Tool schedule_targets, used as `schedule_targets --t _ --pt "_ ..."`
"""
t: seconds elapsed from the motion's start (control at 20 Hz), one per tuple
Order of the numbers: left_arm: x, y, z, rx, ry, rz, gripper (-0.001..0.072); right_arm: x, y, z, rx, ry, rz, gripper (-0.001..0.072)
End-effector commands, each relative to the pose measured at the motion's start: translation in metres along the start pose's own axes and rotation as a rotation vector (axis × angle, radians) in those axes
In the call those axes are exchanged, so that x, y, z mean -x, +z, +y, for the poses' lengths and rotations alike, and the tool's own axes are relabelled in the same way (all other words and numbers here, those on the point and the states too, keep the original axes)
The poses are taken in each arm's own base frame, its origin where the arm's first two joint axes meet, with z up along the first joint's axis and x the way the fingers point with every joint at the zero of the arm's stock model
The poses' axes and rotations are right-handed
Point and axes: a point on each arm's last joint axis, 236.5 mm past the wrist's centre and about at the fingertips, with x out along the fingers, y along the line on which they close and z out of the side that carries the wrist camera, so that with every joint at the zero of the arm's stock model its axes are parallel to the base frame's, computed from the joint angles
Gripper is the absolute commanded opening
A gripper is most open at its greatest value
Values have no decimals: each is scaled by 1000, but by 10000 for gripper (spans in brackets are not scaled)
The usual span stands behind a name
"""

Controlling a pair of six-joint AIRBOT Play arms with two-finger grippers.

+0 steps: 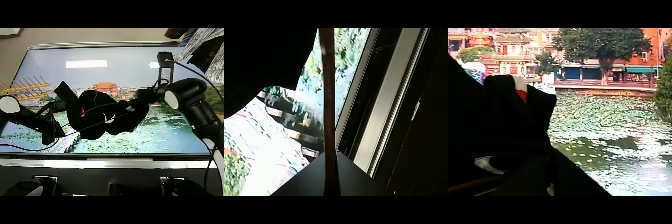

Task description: Fold the clothes and pants, and hang the long-sleeved shirts on hangers.

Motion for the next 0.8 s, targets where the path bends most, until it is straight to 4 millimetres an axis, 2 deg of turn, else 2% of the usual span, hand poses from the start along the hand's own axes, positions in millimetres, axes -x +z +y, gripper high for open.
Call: schedule_targets --t 0.0,0.1,0.25,0.4,0.55,0.75 --pt "-1 5 10 -11 27 1 25 27 2 29 53 60 -16 30" --pt "2 6 21 -18 76 28 25 41 6 39 62 79 -23 30" --pt "14 6 36 -4 146 48 26 60 9 32 41 57 -4 30" --pt "19 17 35 -32 156 32 25 64 11 31 39 49 0 30" --pt "6 28 21 -89 115 52 25 49 11 39 58 60 13 30" --pt "-16 29 21 -104 101 127 26 56 3 60 29 154 45 30"
